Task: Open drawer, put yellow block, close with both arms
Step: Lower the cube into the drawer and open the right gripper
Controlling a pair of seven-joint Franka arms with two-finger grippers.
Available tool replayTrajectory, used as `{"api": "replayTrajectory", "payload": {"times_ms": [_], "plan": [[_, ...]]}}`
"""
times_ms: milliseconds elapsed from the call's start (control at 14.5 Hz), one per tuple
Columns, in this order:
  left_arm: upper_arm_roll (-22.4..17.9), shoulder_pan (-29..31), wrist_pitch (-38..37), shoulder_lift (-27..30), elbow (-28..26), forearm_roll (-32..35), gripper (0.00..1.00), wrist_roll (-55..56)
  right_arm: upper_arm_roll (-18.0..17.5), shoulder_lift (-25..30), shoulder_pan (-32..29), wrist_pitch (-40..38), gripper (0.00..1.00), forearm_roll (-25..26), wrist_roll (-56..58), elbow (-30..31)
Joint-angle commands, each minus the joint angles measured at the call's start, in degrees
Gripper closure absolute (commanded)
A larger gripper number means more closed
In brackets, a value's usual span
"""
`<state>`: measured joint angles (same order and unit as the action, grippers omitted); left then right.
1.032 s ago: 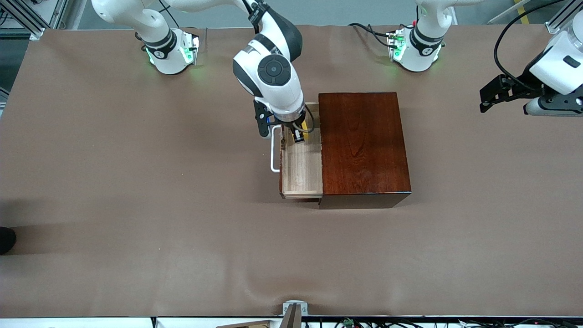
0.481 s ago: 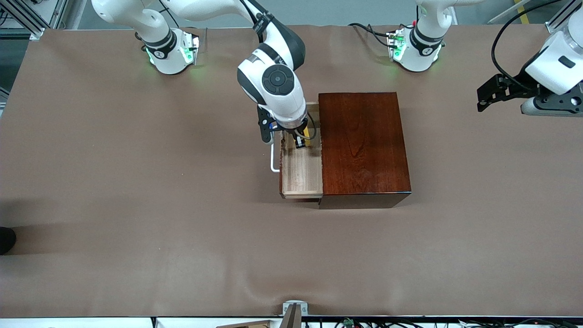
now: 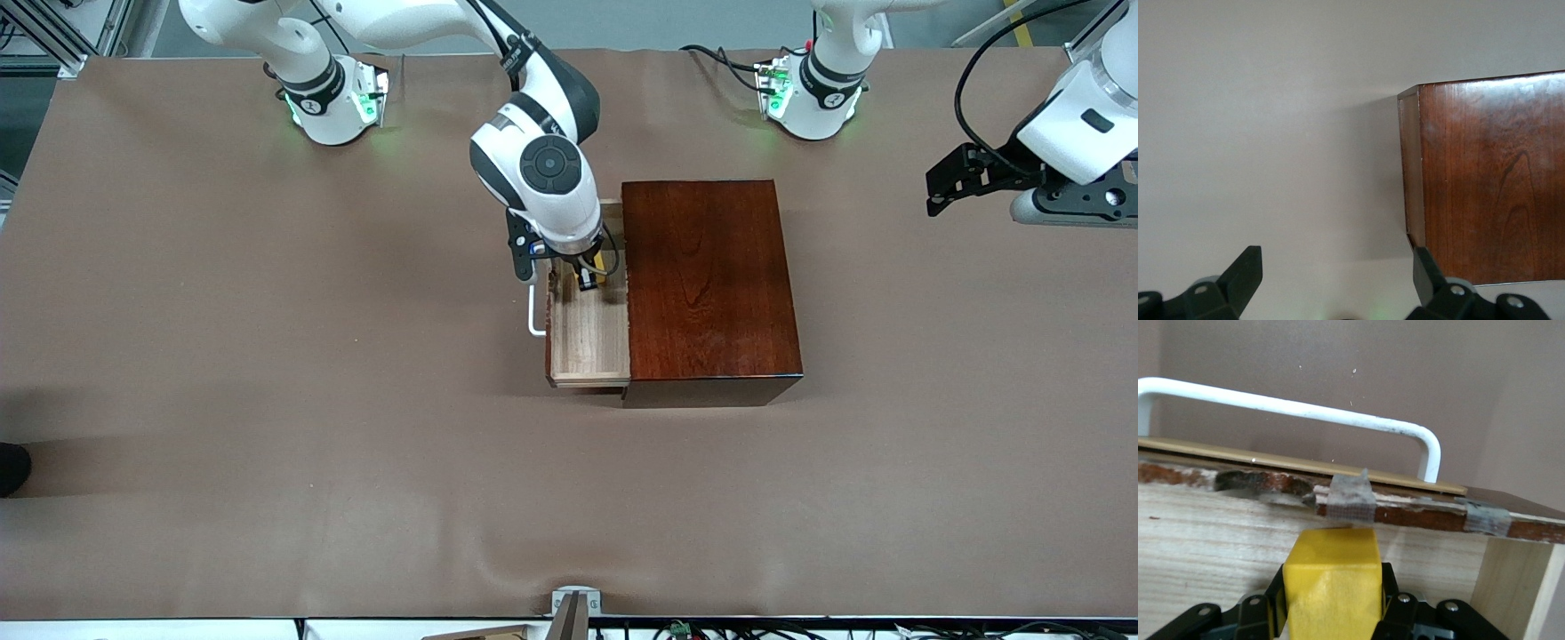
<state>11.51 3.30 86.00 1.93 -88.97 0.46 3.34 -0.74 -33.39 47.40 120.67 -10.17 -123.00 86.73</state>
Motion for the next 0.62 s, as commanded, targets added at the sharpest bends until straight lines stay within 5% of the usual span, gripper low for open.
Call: {"api": "replayTrajectory", "payload": {"times_ms": [0, 69, 138, 550], "plan": [[0.26, 0.22, -0.48, 0.53, -0.15, -0.28, 0.00, -1.40, 0.65, -0.63, 0.68, -0.52, 0.22, -0.47, -1.10, -1.65], [0.26, 0.13, -0.48, 0.00, 0.28, -0.28, 0.00, -1.23, 0.74, -0.63, 0.59, -0.61, 0.06, -0.47, -1.19, -1.91], [0.26, 0.04, -0.48, -0.09, 0.38, -0.20, 0.00, -1.05, 0.74, -0.63, 0.59, -0.78, 0.00, -0.38, -1.28, -2.17], [4.65, -0.04, -0.48, -1.14, 0.46, 1.03, 0.00, -0.35, 1.00, -0.28, -1.07, -4.46, 0.00, -0.56, -1.01, -7.18]]}}
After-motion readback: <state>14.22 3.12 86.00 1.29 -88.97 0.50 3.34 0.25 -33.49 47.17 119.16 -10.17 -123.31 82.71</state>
